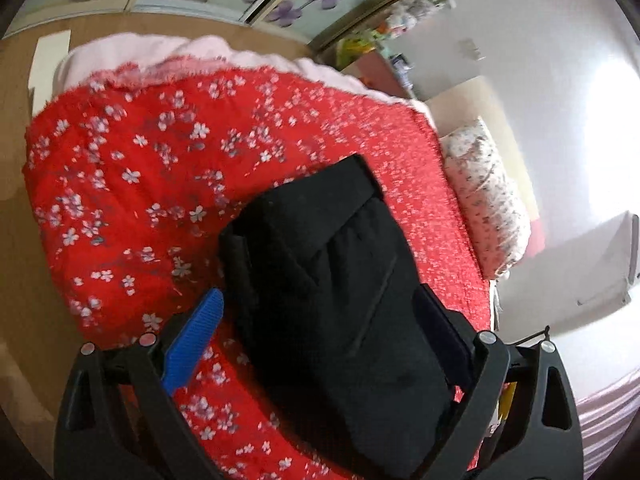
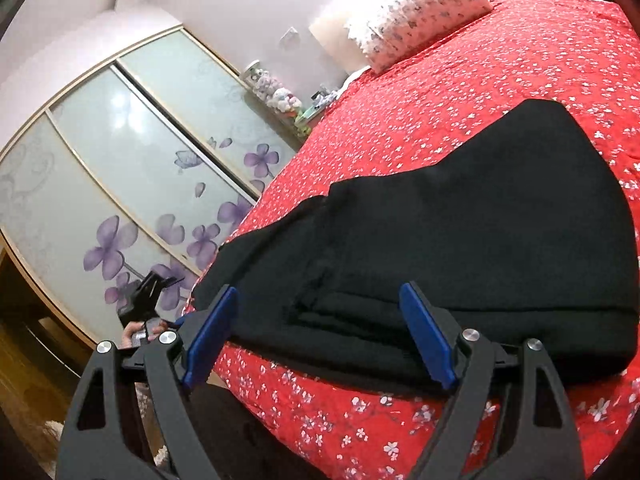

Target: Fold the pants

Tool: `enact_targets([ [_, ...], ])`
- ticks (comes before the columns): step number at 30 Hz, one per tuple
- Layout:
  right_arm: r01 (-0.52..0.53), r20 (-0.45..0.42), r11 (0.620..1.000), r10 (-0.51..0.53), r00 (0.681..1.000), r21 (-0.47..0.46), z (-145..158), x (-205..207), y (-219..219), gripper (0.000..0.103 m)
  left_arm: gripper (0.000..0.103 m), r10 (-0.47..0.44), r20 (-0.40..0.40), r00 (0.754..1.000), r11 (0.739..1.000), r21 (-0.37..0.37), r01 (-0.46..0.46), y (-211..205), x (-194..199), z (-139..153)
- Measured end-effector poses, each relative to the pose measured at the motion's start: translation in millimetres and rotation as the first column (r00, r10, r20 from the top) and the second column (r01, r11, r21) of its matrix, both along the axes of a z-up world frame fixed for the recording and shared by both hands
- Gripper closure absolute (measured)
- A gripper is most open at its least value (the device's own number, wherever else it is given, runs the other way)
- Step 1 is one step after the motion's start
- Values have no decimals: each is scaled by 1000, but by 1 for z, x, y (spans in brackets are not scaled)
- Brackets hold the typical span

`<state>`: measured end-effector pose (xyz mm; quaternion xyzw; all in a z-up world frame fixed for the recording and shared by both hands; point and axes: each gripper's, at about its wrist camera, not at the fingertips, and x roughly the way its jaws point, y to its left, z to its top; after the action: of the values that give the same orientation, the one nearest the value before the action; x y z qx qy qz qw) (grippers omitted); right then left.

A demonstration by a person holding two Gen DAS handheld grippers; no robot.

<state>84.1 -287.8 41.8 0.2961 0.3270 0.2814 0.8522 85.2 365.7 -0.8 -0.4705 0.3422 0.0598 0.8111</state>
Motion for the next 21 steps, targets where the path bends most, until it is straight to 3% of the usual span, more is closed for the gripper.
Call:
enact_targets([
  [6, -7, -6, 1000, 7, 1000, 0, -1, 6, 2, 18, 19, 1, -45, 999, 999, 36, 1, -4, 13, -3],
  [11, -16, -14, 1000, 16, 1000, -4, -4, 8, 6, 18, 28, -75, 119, 990, 994, 91, 64, -15, -5, 23],
  [13, -21, -25, 1000, 21, 999, -5, -6, 10, 8, 18, 28, -79, 84, 993, 993, 99, 71, -13, -1, 19],
  [17, -33, -21, 999, 33, 999, -19, -4, 8, 14, 18, 29, -41, 32, 999, 999, -1, 41, -1, 5, -9],
  [19, -36, -19, 999, 36, 999, -23, -4, 7, 14, 18, 34, -40, 26, 999, 996, -79, 42, 2, 7, -24],
  [21, -37, -23, 999, 37, 999, -19, -4, 7, 14, 18, 34, -23, 25, 999, 997, -76, 25, -1, 10, -27],
])
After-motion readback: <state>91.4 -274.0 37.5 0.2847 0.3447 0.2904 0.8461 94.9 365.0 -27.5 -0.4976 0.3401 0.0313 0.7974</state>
